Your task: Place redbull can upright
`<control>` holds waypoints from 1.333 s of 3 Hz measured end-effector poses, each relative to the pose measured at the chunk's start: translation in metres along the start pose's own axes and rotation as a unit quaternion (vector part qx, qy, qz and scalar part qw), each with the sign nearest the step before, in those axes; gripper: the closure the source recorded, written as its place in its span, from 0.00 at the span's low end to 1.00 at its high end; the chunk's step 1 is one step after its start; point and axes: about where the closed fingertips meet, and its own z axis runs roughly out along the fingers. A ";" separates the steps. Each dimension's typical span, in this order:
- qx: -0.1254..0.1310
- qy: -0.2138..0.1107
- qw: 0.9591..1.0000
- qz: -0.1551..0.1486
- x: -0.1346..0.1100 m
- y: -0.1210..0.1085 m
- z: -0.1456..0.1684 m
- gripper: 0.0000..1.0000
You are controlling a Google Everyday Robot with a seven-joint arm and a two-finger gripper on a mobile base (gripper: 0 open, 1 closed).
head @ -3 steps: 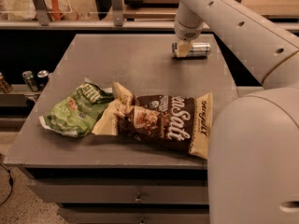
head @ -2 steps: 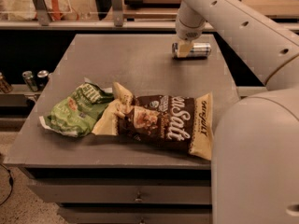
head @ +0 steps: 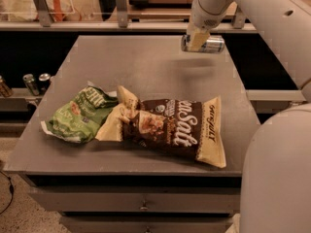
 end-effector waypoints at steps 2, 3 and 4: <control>0.000 -0.126 0.992 -0.001 -0.021 -0.004 -0.064 1.00; -0.019 -0.224 0.974 0.007 -0.041 0.000 -0.092 1.00; -0.038 -0.320 0.946 0.029 -0.059 0.003 -0.116 1.00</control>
Offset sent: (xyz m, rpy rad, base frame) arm -0.0555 0.0153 0.1234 0.4284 0.0141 0.2726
